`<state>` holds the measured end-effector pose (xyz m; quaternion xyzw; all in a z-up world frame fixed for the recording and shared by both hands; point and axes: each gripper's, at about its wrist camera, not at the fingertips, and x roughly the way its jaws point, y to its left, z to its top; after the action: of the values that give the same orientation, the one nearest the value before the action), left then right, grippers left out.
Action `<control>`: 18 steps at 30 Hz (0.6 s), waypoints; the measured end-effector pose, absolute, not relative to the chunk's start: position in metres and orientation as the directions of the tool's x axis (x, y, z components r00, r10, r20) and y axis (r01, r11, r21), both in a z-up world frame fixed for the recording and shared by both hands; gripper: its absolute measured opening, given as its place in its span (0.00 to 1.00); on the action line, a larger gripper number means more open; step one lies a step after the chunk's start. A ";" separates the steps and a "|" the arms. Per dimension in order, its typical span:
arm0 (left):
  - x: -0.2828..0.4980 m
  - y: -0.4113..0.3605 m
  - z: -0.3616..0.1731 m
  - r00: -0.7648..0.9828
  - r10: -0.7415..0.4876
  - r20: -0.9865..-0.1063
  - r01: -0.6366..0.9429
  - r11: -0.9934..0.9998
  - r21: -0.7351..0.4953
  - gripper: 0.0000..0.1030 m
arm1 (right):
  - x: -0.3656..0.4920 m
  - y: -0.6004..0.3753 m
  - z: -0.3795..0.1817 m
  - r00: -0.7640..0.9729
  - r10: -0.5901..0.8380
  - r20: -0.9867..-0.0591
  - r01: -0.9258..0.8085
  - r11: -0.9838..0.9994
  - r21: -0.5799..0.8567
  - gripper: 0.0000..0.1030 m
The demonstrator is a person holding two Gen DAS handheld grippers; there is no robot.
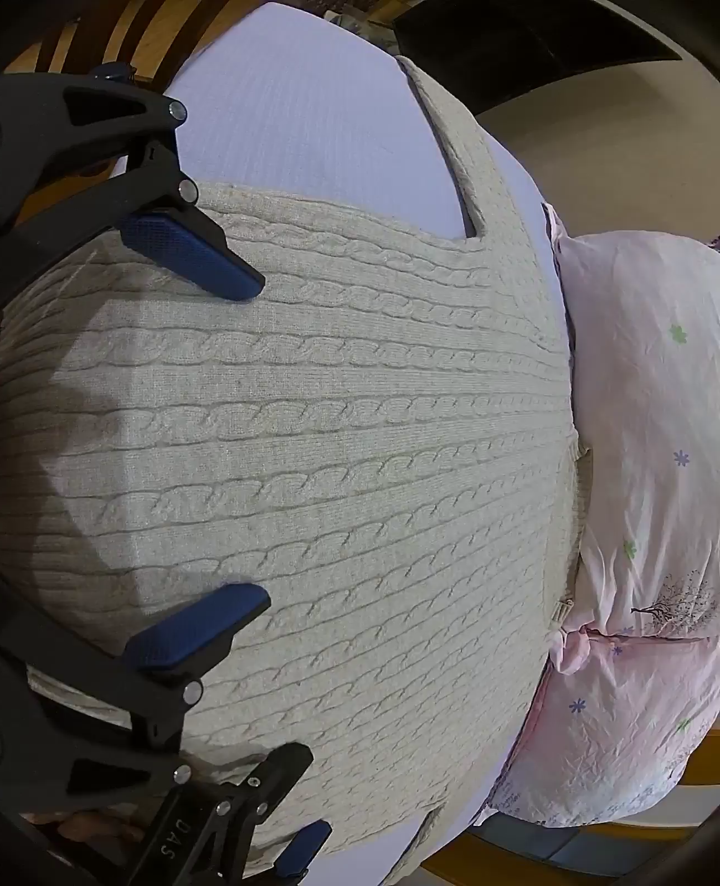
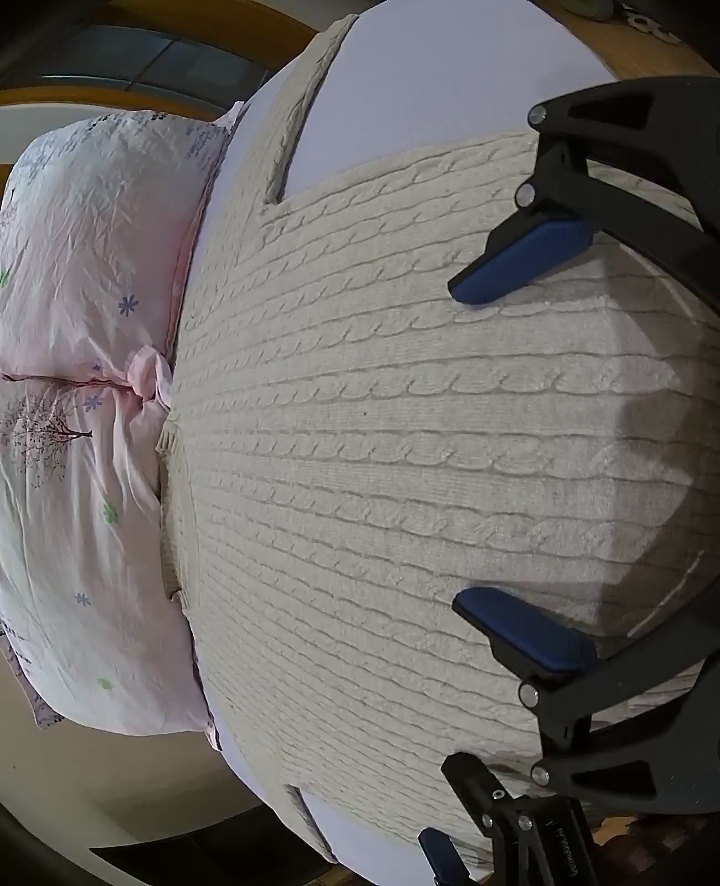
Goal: Fold small clothes
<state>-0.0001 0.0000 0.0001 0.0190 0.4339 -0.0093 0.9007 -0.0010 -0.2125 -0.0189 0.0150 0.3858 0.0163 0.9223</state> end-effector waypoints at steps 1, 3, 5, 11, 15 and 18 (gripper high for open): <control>0.000 0.000 0.000 0.623 -0.001 -0.782 0.033 0.999 0.025 0.99 | -0.001 -0.213 -0.019 0.702 0.042 -0.711 -0.018 0.999 0.041 0.98; 0.000 0.000 0.000 0.623 -0.001 -0.782 0.033 0.999 0.025 0.99 | -0.001 -0.213 -0.019 0.702 0.042 -0.711 -0.018 0.999 0.042 0.98; 0.000 0.000 0.000 0.624 -0.001 -0.781 0.033 0.999 0.026 0.99 | -0.001 -0.213 -0.019 0.701 0.043 -0.711 -0.019 0.999 0.041 0.98; 0.000 0.000 0.001 0.623 -0.001 -0.782 0.034 0.999 0.026 0.99 | -0.001 -0.213 -0.019 0.703 0.043 -0.710 -0.019 0.999 0.041 0.98; 0.000 0.000 0.000 0.624 -0.001 -0.781 0.033 0.999 0.026 0.99 | -0.001 -0.213 -0.018 0.704 0.043 -0.709 -0.019 0.999 0.041 0.98; 0.000 0.000 0.000 0.625 -0.001 -0.781 0.033 0.999 0.026 0.99 | -0.001 -0.213 -0.018 0.704 0.043 -0.709 -0.019 0.999 0.041 0.98</control>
<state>-0.0001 0.0000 0.0001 0.0188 0.4331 -0.0094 0.9011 -0.0009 -0.2130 -0.0179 0.0153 0.3842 0.0167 0.9230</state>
